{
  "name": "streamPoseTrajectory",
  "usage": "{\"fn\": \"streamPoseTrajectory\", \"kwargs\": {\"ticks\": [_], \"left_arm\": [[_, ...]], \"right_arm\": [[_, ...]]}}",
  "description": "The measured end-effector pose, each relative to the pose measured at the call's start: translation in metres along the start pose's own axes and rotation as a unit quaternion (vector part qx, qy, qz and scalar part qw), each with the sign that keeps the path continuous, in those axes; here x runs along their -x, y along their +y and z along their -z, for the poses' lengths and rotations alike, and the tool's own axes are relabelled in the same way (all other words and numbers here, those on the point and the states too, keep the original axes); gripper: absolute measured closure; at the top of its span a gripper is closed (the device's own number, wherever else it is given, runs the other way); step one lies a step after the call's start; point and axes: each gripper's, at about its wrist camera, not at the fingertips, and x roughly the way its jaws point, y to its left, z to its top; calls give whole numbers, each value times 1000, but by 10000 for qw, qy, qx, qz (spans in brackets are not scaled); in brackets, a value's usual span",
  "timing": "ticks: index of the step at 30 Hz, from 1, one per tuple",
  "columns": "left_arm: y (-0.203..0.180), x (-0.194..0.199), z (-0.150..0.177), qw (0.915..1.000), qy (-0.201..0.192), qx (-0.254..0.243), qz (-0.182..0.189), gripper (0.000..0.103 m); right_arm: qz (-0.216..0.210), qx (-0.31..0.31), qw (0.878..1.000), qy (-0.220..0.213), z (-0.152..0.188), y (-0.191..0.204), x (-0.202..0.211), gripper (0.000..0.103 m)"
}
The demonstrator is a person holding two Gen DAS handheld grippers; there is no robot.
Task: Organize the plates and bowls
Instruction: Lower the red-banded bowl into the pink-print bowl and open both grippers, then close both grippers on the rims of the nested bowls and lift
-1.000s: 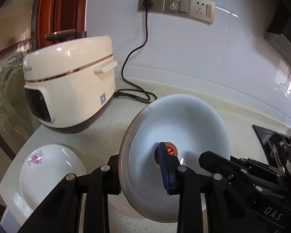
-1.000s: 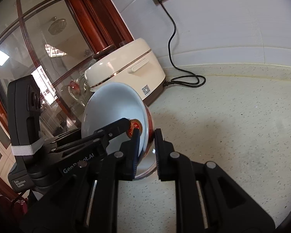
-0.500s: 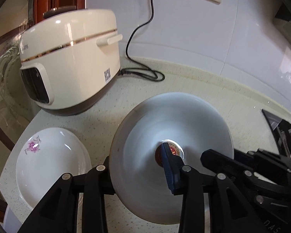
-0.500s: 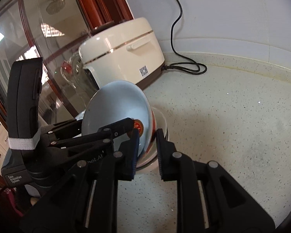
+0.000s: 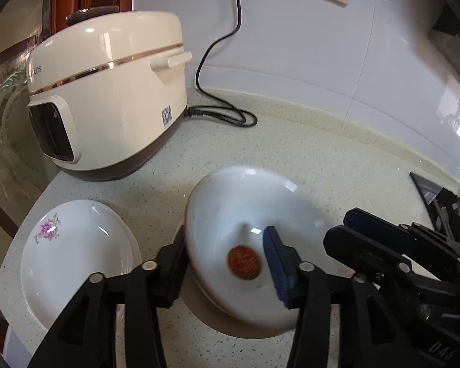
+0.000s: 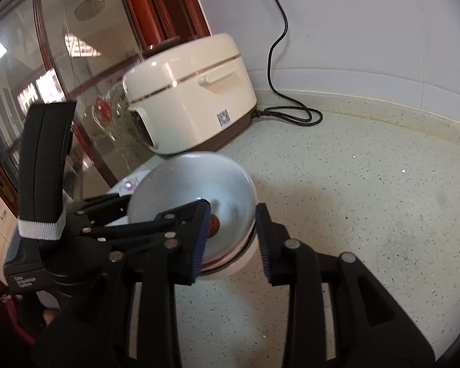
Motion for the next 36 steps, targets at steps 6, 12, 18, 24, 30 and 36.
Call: {"fn": "streamPoseTrajectory", "kwargs": {"ticks": [6,12,18,24,30,36], "left_arm": [[-1,6,-2,9999,-124,-67,68,30],[21,20,-6,9988,-219,220,385,23],[54,13,-21,9922,123,613,1079,19],[62,-28,-26,9819,902,714,1503,19],[51,-53,-34,9780,1320,381,1571,19],[54,-69,-36,9732,1622,315,1602,19]], "right_arm": [[-228,-412,9988,-142,-4,-16,7,45],[-541,-909,9939,-308,-5,-52,7,36],[-662,-1855,9796,-387,2,-94,8,29],[-665,-2518,9645,-435,28,-68,25,17],[27,-2823,9593,47,40,-16,11,16],[314,-3186,9467,351,32,9,-17,16]]}}
